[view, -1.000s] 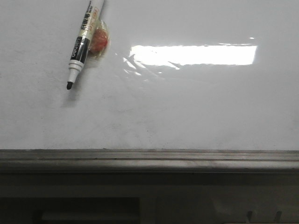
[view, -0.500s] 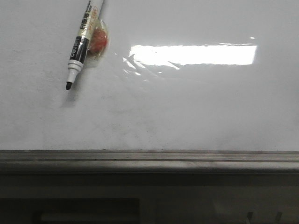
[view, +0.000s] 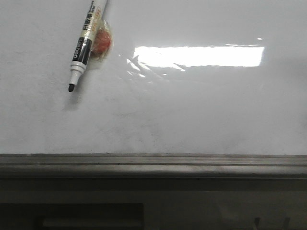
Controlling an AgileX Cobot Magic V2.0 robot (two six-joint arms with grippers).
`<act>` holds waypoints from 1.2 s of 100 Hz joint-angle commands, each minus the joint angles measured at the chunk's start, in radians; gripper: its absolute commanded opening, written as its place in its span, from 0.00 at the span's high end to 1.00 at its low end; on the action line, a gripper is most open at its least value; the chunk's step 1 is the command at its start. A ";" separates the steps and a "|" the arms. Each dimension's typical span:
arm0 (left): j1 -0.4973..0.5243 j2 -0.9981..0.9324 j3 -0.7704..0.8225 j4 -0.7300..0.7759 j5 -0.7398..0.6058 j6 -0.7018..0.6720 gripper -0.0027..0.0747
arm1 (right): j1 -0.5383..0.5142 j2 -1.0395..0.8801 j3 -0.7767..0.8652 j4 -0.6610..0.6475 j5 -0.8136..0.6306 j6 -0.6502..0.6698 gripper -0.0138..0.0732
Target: Write number 6 on whiteboard
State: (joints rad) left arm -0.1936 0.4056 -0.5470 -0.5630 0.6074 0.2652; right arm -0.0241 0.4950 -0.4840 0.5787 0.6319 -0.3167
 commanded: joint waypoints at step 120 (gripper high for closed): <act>-0.546 0.682 -0.059 -0.270 -0.712 0.273 0.37 | -0.004 0.013 -0.038 0.033 -0.055 -0.020 0.26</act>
State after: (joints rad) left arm -0.7355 1.0753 -0.5635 -0.8447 -0.0403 0.5367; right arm -0.0241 0.4958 -0.4887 0.5886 0.6377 -0.3231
